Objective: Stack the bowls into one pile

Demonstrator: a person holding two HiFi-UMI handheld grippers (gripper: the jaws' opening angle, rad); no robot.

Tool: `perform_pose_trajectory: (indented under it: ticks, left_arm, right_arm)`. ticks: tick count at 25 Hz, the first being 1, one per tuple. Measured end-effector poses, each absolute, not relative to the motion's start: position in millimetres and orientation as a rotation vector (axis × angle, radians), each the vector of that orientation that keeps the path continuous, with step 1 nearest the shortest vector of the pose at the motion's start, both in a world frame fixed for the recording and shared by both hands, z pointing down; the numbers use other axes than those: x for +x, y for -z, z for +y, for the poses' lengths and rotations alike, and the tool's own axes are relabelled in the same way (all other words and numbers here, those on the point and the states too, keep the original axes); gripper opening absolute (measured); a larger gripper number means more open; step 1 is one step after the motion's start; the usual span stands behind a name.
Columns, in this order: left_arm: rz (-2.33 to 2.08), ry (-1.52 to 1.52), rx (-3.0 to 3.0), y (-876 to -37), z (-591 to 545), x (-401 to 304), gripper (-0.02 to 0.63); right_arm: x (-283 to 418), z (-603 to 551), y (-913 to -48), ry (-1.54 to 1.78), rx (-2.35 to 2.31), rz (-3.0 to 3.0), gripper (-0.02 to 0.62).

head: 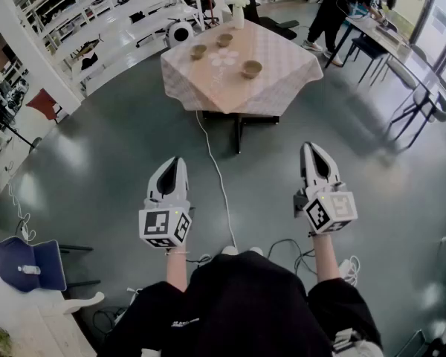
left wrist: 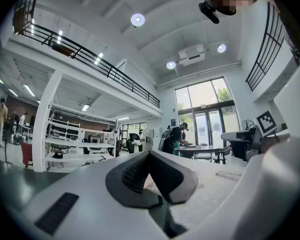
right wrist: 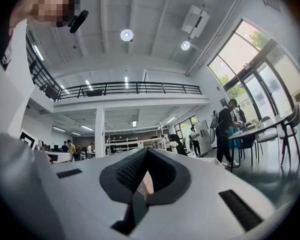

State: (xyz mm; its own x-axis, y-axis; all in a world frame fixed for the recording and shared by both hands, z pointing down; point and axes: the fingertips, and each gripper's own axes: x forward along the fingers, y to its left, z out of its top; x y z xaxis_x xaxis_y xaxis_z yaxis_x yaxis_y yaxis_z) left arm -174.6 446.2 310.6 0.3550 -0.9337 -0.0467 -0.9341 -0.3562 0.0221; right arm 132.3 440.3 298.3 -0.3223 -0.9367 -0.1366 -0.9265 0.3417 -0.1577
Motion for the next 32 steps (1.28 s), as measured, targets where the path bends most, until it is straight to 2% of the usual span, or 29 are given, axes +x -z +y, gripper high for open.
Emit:
perform_pose_trajectory:
  ticks: [19,32]
  left_arm:
    - [1.879,0.005,-2.588,-336.6,440.2,-124.3,-0.003]
    - [1.867,0.015,-2.631,-356.5,347.3,-103.5,-0.003]
  right_arm:
    - [169.8,411.2,-327.5,0.205,-1.614,2.437,-0.008]
    - [176.3,330.6,-348.9,0.242,-1.619,2.456,-0.008]
